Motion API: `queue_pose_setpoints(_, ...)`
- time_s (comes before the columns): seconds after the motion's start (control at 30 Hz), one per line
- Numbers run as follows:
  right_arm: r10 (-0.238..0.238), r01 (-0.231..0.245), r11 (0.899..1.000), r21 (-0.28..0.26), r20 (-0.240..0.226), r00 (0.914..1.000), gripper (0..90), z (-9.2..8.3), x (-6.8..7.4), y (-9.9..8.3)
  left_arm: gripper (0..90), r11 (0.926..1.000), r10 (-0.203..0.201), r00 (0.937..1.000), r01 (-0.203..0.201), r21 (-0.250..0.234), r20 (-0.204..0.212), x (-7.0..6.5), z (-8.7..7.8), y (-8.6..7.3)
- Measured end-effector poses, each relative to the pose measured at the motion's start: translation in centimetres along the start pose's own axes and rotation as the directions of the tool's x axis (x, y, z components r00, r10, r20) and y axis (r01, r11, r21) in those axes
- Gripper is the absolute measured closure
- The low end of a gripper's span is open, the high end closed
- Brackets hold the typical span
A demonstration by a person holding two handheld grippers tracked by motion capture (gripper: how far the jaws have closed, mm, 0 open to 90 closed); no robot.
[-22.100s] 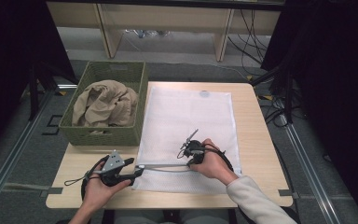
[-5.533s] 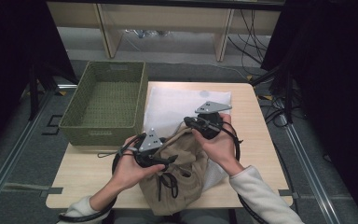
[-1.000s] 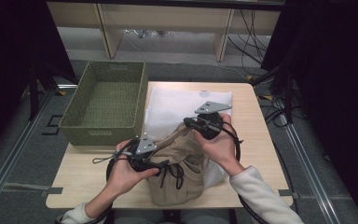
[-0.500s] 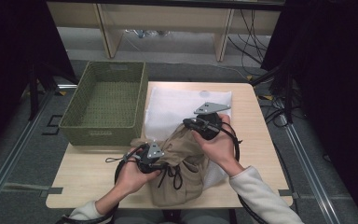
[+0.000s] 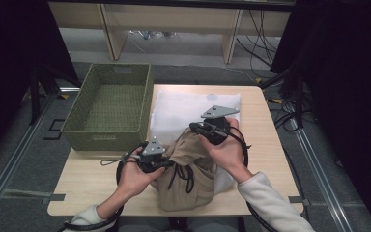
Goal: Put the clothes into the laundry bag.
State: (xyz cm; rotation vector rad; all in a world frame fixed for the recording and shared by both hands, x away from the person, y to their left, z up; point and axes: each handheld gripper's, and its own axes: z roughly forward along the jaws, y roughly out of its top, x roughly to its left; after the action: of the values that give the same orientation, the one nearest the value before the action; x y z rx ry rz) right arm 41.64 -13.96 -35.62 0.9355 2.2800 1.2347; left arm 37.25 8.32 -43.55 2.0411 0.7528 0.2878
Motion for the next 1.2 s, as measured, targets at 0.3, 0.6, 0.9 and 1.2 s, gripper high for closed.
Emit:
queue_pose_setpoints(0.3,0.033,-0.033,0.999,-0.023,-0.017,0.9993,89.8,-0.4,0.7,0.3,86.4,0.9878,-0.047,0.9962,0.057,-0.145,0.074,-0.8,-1.0,2.2)
queue_pose_setpoints(0.6,-0.011,0.009,0.997,-0.073,-0.018,0.9998,89.8,-1.5,1.1,1.0,86.8,0.9623,-0.041,0.998,0.052,-0.267,0.047,-1.3,-3.0,5.5)
queue_pose_setpoints(0.9,-0.019,0.017,0.997,-0.071,-0.039,0.999,89.8,-1.5,1.3,1.0,86.4,0.9871,0.022,0.9975,-0.032,-0.157,-0.068,-0.5,0.9,5.1)
queue_pose_setpoints(1.2,0.007,-0.009,0.998,-0.056,-0.035,0.9994,89.8,-1.1,1.0,0.7,84.0,0.9937,0.047,0.9907,-0.059,-0.095,-0.128,0.1,4.7,4.1)
